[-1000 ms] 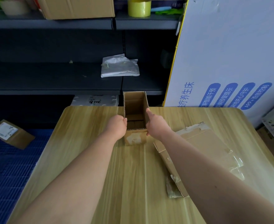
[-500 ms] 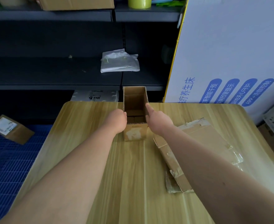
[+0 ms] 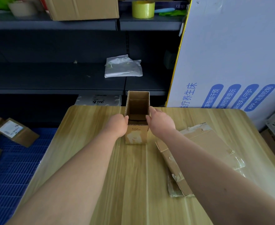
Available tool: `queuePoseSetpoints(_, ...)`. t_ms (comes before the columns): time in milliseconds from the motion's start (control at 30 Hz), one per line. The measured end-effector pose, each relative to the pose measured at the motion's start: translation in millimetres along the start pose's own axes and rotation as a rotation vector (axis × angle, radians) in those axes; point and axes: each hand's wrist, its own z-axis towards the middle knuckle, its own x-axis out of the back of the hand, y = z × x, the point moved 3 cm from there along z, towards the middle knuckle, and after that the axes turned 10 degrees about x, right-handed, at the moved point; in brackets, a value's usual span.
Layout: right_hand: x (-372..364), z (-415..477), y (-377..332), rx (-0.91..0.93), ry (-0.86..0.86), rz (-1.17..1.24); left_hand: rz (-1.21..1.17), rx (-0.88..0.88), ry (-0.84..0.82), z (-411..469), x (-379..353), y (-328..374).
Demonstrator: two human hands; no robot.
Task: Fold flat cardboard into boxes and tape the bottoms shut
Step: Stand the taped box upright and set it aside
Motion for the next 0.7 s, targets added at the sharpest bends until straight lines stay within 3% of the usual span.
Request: queuePoseSetpoints(700,12.2,-5.9,-5.2,0.004,-0.031,-0.022,0.06,0.028,0.036,-3.1,12.2,-6.2)
